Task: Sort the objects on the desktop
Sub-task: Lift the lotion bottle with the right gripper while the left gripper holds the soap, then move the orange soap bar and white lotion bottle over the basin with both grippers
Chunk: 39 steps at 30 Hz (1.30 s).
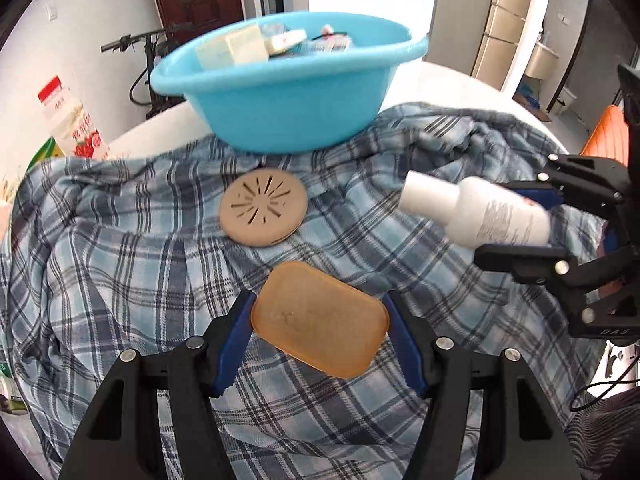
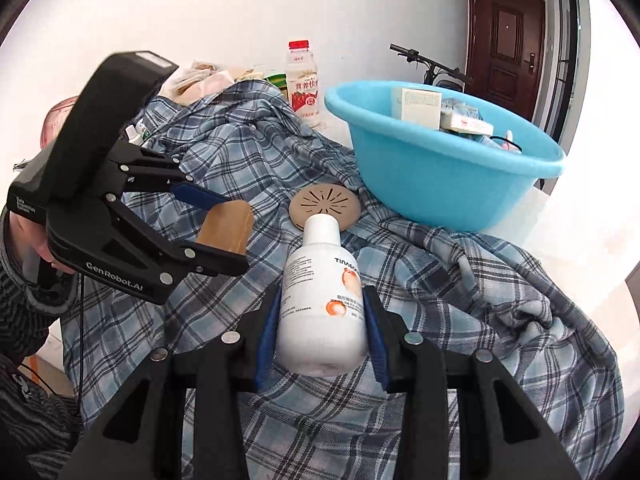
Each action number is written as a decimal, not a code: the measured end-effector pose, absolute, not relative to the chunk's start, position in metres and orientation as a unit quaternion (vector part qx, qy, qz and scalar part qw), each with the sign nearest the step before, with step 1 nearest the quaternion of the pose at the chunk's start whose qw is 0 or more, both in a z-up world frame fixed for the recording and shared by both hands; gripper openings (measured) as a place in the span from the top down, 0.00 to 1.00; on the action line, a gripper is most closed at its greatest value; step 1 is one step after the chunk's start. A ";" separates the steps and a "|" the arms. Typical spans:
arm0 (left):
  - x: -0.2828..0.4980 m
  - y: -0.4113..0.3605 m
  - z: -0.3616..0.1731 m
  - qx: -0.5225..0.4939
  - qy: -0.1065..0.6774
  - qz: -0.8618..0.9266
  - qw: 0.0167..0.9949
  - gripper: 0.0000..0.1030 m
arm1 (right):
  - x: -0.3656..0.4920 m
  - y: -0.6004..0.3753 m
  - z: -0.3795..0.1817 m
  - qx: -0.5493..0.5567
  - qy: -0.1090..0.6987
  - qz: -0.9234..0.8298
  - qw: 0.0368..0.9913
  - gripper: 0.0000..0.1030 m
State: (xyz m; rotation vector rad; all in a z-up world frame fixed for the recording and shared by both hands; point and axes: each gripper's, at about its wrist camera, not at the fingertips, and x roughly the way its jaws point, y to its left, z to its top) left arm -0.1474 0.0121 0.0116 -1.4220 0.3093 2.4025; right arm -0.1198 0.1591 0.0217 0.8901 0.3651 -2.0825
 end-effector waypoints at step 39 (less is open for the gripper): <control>-0.255 0.031 0.088 -0.445 0.104 0.876 0.158 0.35 | -0.220 0.160 0.112 0.323 0.107 -0.857 0.387 0.63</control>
